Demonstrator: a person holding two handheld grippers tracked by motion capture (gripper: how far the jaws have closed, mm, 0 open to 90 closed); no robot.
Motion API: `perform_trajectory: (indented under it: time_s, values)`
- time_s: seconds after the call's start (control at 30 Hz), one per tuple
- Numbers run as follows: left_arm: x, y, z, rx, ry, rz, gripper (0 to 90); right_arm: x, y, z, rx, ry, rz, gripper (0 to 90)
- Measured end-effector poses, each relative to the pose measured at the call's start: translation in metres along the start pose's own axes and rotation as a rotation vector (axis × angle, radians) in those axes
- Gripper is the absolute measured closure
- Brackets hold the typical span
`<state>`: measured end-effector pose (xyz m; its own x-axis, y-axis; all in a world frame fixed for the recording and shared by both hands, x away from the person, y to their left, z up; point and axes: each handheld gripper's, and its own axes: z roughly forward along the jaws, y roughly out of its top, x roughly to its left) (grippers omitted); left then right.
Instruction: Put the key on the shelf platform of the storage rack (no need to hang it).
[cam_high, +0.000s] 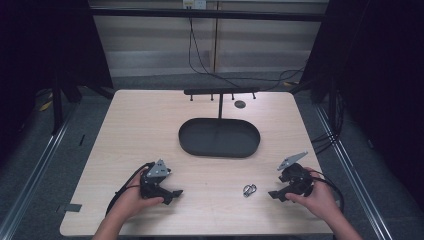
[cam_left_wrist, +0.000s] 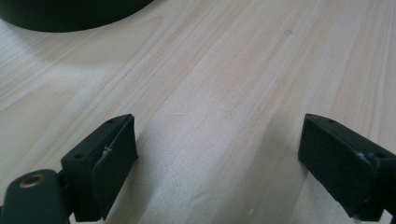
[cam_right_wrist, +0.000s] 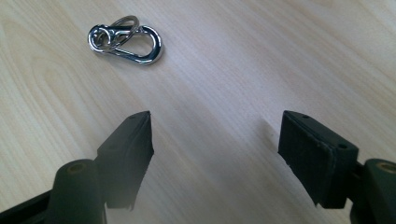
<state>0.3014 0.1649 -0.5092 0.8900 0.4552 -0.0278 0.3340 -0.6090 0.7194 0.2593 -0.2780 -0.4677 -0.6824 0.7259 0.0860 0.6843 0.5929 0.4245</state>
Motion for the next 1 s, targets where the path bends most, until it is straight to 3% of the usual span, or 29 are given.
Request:
perform_trajectory:
  time_s: [0.17, 0.43, 0.7, 0.73, 0.87, 1.0]
  values:
    - [0.000, 0.000, 0.000, 0.001, 0.000, 0.001, 11.1, 0.007, 0.002, 0.001, 0.009, 0.005, -0.008, 25.7]
    - [0.000, 0.000, 0.000, 0.002, -0.003, 0.006, 11.1, 0.021, 0.010, -0.002, 0.016, 0.003, -0.065, 25.6]
    - [0.000, 0.000, 0.000, 0.002, -0.003, 0.006, 11.1, 0.028, 0.019, 0.004, 0.021, 0.033, -0.061, 26.0]
    - [0.000, 0.000, 0.000, 0.002, -0.002, 0.006, 11.1, 0.030, 0.022, 0.009, 0.022, 0.053, -0.053, 26.1]
    - [0.000, 0.000, 0.000, 0.002, -0.002, 0.004, 10.9, 0.035, 0.026, 0.017, 0.035, 0.033, -0.067, 25.2]
    - [0.000, 0.000, 0.000, 0.007, -0.003, 0.005, 10.1, 0.040, 0.030, 0.021, 0.035, 0.042, -0.065, 25.6]
